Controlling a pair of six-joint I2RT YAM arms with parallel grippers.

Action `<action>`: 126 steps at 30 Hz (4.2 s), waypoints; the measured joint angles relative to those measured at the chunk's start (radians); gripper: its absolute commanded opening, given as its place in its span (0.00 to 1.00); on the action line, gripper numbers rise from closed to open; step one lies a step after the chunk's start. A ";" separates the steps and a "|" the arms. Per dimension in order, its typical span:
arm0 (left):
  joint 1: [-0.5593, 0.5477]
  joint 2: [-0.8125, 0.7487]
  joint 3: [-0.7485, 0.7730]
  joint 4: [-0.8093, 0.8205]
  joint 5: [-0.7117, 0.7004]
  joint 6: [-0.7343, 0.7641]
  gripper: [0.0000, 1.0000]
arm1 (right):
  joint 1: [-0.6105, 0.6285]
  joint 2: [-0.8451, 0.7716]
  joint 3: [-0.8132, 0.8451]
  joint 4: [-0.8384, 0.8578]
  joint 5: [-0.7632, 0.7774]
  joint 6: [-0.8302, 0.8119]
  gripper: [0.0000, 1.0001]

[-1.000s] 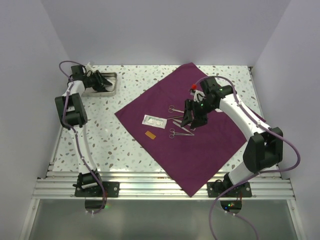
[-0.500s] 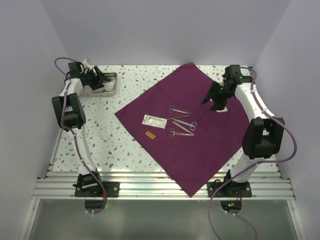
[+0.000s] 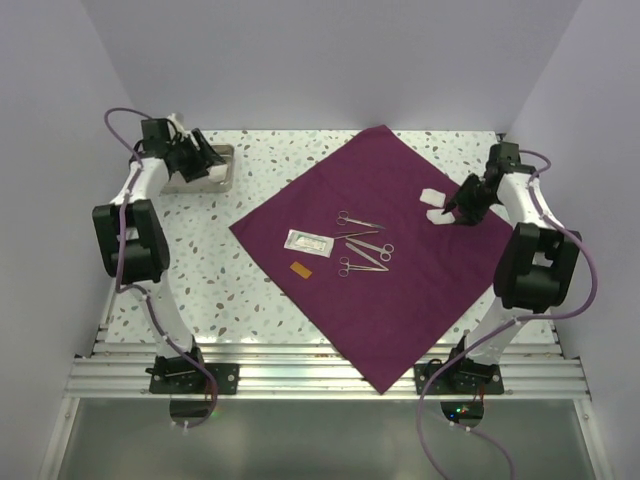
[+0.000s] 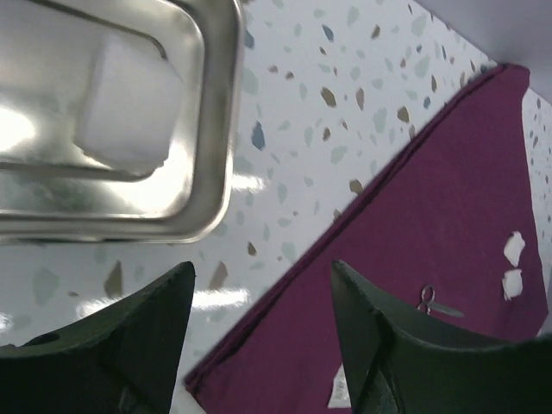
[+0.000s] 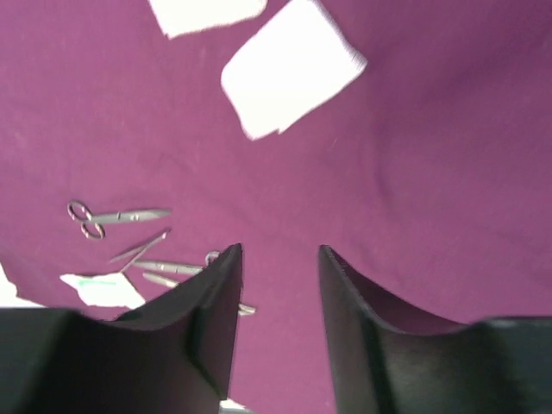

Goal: Prepare the surgical pack

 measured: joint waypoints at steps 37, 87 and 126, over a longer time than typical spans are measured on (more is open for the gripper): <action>-0.378 -0.295 -0.400 0.073 0.115 -0.128 0.64 | -0.063 0.219 -0.069 0.328 -0.111 0.035 0.41; -0.378 -0.304 -0.410 0.074 0.167 -0.127 0.64 | -0.076 0.113 -0.233 0.679 -0.190 0.504 0.00; -0.378 -0.282 -0.413 0.076 0.176 -0.128 0.64 | -0.016 0.263 -0.164 0.842 -0.208 0.528 0.00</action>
